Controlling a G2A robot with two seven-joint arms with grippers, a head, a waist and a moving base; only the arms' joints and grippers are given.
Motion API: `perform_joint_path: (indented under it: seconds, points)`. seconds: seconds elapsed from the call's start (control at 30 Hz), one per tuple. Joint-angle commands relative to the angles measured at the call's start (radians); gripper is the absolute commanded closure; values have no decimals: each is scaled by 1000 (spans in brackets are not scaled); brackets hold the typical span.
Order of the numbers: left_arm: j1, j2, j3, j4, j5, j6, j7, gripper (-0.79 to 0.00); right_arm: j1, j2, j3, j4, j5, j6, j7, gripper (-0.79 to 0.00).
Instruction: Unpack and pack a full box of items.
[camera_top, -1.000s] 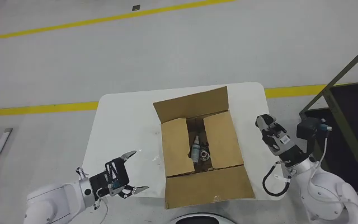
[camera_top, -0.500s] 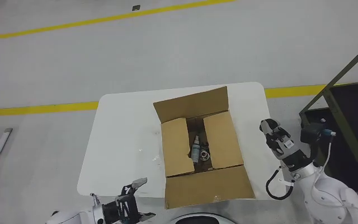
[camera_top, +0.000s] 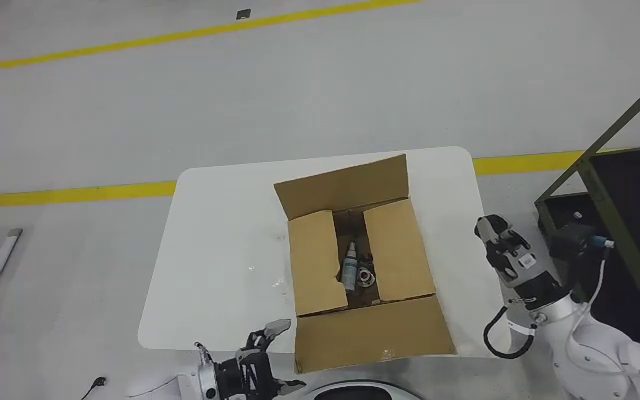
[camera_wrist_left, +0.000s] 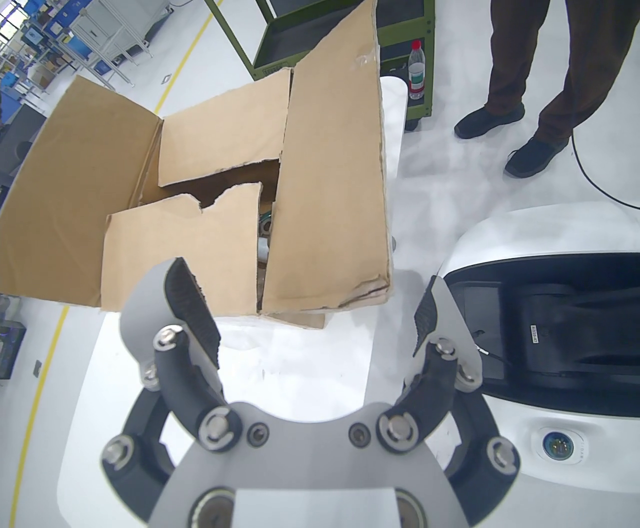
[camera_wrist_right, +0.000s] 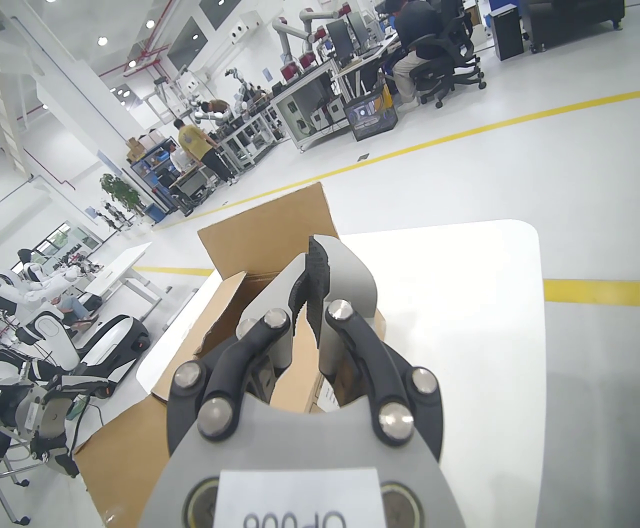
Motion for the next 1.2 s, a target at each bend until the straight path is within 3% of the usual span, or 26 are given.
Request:
perform_joint_path:
  seconds: [0.0, 0.47, 0.73, 0.93, 1.17]
  points:
    - [-22, -2, 21, 6, -6, 3, -5, -785, -4, -1, 4, 0, 0, -1, -1, 0]
    - [-132, -9, 80, 39, -69, 33, -36, -785, 8, -6, 41, 108, -36, 13, -10, 0]
    - [-189, -17, 84, 30, -173, 49, -93, -785, 28, -8, 3, 146, -55, -11, 18, 0]
    - [-275, -30, 121, 51, -236, 80, -168, -785, 38, -12, -35, 167, -73, -6, 17, 0]
    - [-412, -55, 223, 108, -223, 142, -206, -785, 39, -12, 2, 154, -70, 5, 27, 0]
